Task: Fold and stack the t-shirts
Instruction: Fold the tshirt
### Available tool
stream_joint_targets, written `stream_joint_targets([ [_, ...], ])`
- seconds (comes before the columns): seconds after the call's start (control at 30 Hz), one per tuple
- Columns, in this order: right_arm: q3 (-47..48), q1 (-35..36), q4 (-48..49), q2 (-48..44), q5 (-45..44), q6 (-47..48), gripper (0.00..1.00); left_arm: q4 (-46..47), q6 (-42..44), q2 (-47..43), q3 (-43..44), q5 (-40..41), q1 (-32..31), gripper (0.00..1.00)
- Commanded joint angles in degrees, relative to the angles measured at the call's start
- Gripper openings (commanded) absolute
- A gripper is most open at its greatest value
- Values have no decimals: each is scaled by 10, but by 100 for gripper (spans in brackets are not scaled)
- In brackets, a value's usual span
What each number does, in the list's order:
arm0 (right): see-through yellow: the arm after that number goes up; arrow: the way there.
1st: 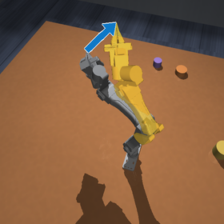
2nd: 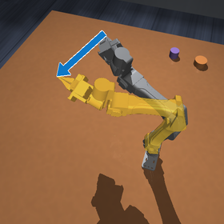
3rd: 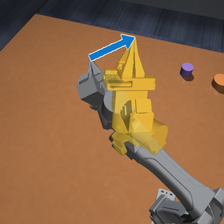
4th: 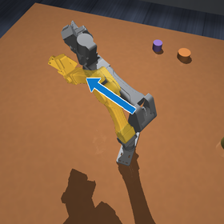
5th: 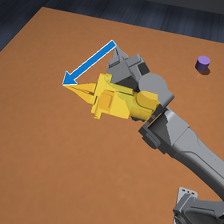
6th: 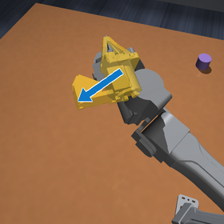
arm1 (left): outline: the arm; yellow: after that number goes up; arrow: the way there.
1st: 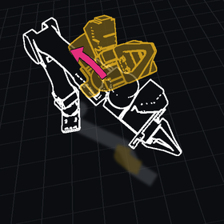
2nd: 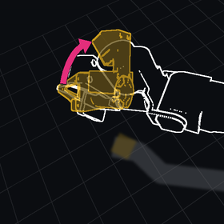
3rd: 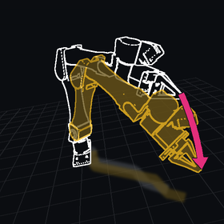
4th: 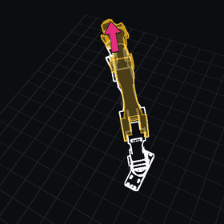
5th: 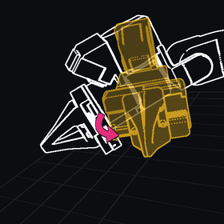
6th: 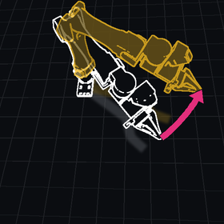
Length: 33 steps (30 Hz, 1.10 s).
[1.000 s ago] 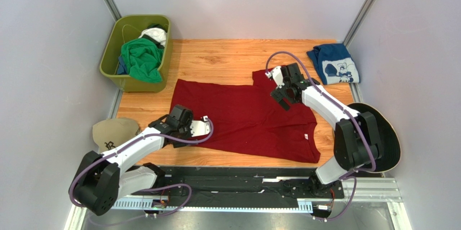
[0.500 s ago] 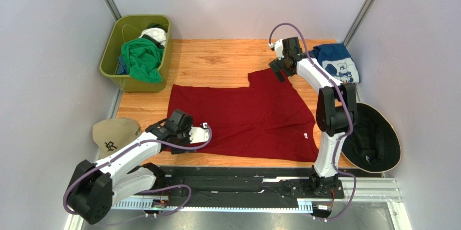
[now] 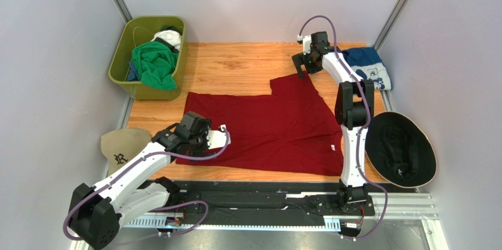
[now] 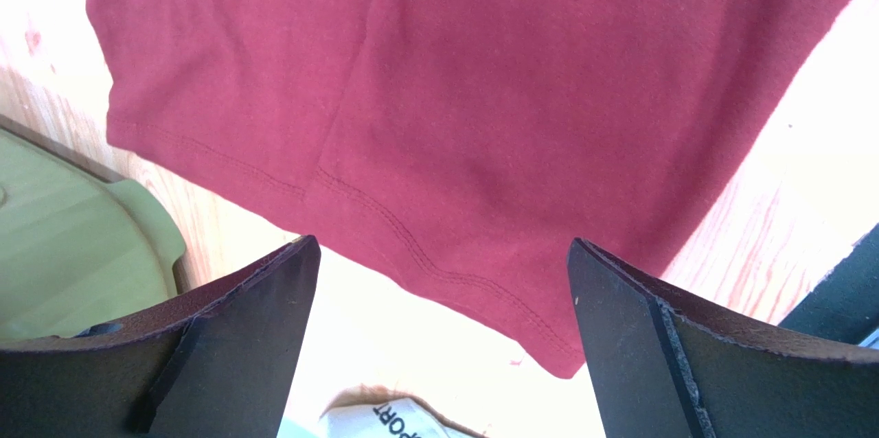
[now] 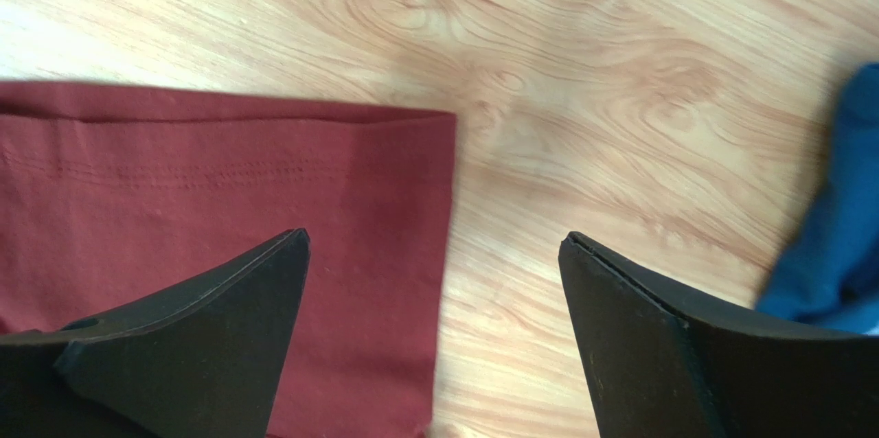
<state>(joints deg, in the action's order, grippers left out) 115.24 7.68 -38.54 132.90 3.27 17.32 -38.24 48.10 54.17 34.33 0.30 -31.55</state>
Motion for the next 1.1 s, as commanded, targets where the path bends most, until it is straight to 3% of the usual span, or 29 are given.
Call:
stream_joint_targets([
  [0.0,52,1,-7,26,46,-29,95,15,-1,17,23,-7,-4,99],
  [0.87,108,-10,-47,97,104,-25,80,30,13,36,12,13,-4,99],
  [0.97,111,-10,-52,102,110,-25,75,31,15,35,8,15,-4,99],
  [1.07,108,-10,-54,102,115,-26,63,37,20,33,0,22,-4,99],
])
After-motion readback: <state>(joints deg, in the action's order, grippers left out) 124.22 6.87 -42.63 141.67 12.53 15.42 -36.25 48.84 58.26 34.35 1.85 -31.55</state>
